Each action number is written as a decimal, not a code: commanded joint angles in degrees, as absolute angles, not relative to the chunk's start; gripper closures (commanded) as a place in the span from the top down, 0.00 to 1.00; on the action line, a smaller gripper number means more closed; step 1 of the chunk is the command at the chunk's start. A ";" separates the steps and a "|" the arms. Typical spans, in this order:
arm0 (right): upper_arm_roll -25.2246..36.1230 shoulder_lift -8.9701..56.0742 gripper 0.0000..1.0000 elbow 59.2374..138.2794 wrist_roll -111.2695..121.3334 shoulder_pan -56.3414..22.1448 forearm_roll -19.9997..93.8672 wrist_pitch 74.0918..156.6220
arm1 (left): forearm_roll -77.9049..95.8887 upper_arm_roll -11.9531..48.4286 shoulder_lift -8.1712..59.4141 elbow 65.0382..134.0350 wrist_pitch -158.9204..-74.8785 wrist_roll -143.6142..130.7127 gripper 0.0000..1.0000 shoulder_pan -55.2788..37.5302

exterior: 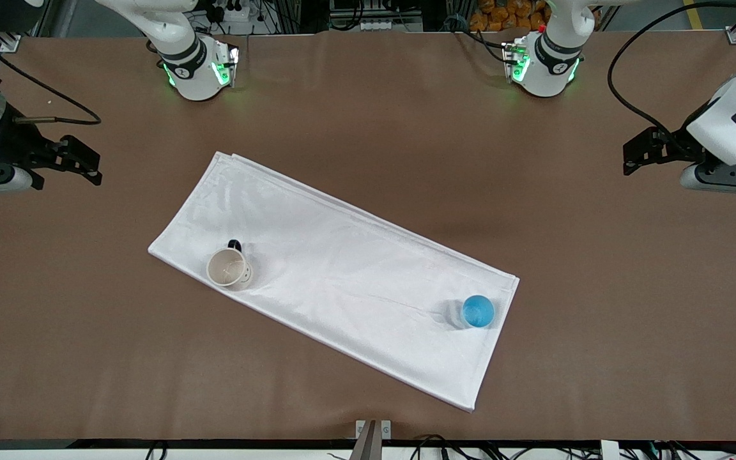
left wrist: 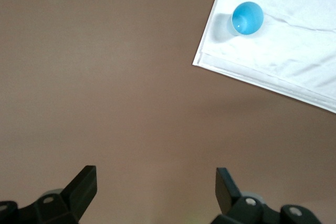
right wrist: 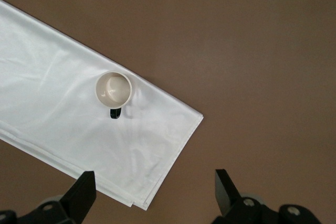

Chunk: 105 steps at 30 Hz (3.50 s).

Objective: Place blue cup into white mug on table

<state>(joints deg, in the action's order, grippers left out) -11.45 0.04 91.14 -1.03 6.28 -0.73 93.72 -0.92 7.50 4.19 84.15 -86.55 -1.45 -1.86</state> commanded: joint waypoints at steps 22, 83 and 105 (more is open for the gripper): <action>-10.90 -1.05 1.00 91.93 3.69 7.12 2.46 94.22 | -1.67 7.73 14.41 82.97 -94.29 -2.98 1.00 -3.43; -14.77 19.15 1.00 113.29 -20.12 -1.76 -2.90 129.55 | -2.20 7.38 44.12 84.02 -137.72 -28.48 1.00 -12.74; -14.33 23.55 0.86 114.17 -21.09 -3.87 -5.71 134.03 | -1.93 7.03 46.76 83.85 -137.72 -30.32 0.00 -14.33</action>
<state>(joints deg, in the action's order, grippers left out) -14.49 22.76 113.93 -19.70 -3.53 -4.58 132.65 -0.92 7.55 46.90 84.24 -137.41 -28.74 -14.12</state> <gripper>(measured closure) 0.066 0.837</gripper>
